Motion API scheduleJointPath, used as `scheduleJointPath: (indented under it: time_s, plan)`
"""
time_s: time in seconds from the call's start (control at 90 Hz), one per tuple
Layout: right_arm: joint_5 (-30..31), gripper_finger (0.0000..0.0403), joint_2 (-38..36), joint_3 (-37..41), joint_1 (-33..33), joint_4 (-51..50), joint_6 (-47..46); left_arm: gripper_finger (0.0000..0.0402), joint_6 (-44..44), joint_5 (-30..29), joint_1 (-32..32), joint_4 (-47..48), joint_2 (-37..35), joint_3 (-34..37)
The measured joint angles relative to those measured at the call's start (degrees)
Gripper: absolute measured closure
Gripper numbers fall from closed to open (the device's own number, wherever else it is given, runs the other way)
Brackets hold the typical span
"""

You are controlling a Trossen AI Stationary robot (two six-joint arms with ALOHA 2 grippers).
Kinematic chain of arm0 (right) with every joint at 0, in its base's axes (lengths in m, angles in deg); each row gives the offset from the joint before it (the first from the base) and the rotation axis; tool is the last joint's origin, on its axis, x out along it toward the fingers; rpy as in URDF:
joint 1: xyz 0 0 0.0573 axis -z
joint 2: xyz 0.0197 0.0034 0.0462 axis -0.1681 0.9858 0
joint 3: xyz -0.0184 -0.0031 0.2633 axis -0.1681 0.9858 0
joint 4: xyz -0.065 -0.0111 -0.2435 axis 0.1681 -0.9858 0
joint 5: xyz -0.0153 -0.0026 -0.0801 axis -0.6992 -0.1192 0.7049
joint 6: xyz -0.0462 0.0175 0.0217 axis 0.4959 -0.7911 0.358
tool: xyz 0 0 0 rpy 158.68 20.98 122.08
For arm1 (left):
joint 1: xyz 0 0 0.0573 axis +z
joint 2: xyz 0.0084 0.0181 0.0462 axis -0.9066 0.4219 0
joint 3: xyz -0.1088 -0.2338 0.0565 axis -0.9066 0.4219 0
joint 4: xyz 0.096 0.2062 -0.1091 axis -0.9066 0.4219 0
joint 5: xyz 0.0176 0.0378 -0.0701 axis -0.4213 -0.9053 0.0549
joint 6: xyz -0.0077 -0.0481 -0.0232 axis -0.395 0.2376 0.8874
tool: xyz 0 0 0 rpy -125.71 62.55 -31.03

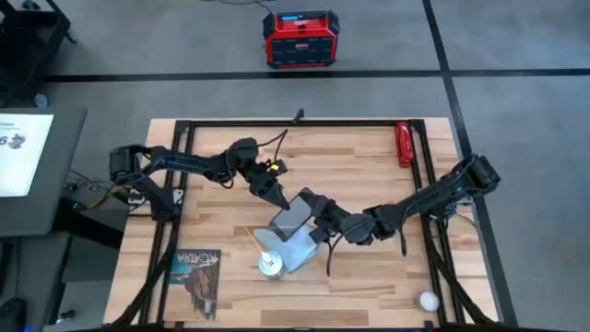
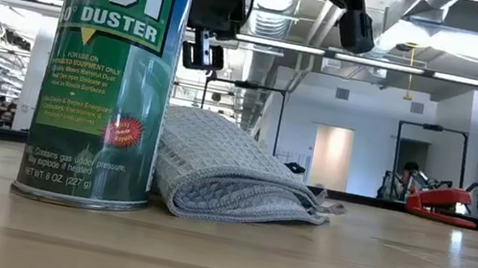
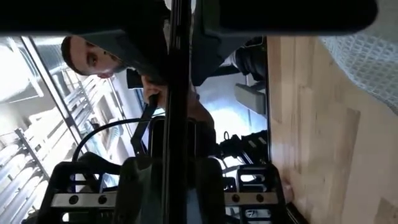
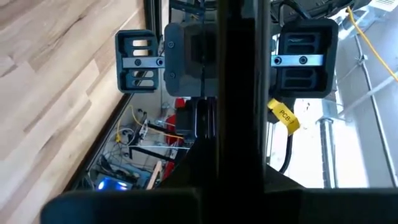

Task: Apply microfiber cloth
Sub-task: Spray the front of the cellphone using the spray bottle

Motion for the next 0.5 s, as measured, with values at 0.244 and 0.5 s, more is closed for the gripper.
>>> scheduleJointPath:
  time_s: [0.244,0.5]
  plan:
    - [-0.5,0.0393,0.0,0.0,0.3,0.4,-0.3,0.0356,-1.3,-1.3,-1.6,0.3,0.0,-0.9]
    - [-0.8,0.0393,0.0,0.0,0.3,0.6,-0.4,0.0359,-5.9,-1.7,-2.1,1.1,0.0,-1.9]
